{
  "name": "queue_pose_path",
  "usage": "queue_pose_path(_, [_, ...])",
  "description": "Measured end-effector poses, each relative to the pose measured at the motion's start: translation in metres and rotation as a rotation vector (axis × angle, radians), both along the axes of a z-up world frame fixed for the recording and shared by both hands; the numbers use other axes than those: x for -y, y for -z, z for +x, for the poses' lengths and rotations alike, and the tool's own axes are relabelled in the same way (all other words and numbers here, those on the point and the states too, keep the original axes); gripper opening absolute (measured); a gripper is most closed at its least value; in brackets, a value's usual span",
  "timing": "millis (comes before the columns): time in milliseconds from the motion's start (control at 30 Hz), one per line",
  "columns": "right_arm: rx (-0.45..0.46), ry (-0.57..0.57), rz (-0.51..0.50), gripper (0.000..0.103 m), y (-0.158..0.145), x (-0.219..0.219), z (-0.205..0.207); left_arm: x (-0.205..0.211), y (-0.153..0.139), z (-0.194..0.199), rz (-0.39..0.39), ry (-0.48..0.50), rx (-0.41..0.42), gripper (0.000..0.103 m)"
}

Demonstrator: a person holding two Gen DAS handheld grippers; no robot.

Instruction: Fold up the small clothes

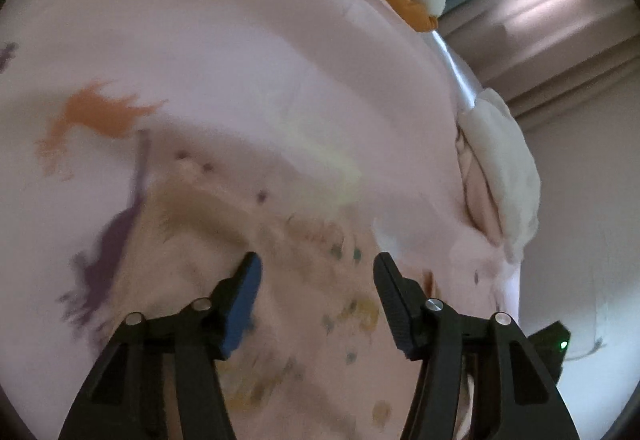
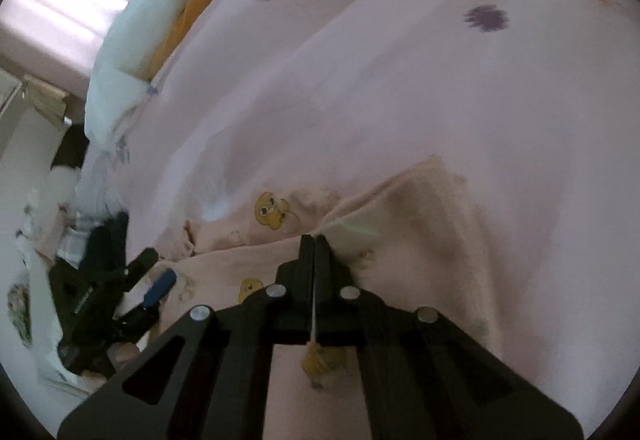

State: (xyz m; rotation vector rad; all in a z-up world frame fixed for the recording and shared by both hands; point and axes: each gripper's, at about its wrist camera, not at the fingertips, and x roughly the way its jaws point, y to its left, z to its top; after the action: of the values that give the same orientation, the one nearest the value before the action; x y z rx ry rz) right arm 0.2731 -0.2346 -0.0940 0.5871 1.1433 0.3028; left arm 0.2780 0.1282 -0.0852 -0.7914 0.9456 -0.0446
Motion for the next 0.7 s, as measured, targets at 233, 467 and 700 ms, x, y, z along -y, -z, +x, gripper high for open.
queue_pose_path(233, [0.106,-0.061,-0.096,0.043,-0.062,0.021,-0.094,0.005,-0.037,-0.104,-0.001,0.08,0.04,0.061])
queue_pose_path(467, [0.075,-0.156,-0.163,0.026,-0.027,-0.018,-0.132,0.044,0.01,-0.115,0.17,0.176,-0.116,0.045])
queue_pose_path(700, [0.065,-0.059,-0.292,0.0,-0.003,0.014,-0.149,-0.005,0.024,-0.131,0.062,0.033,-0.185,0.007])
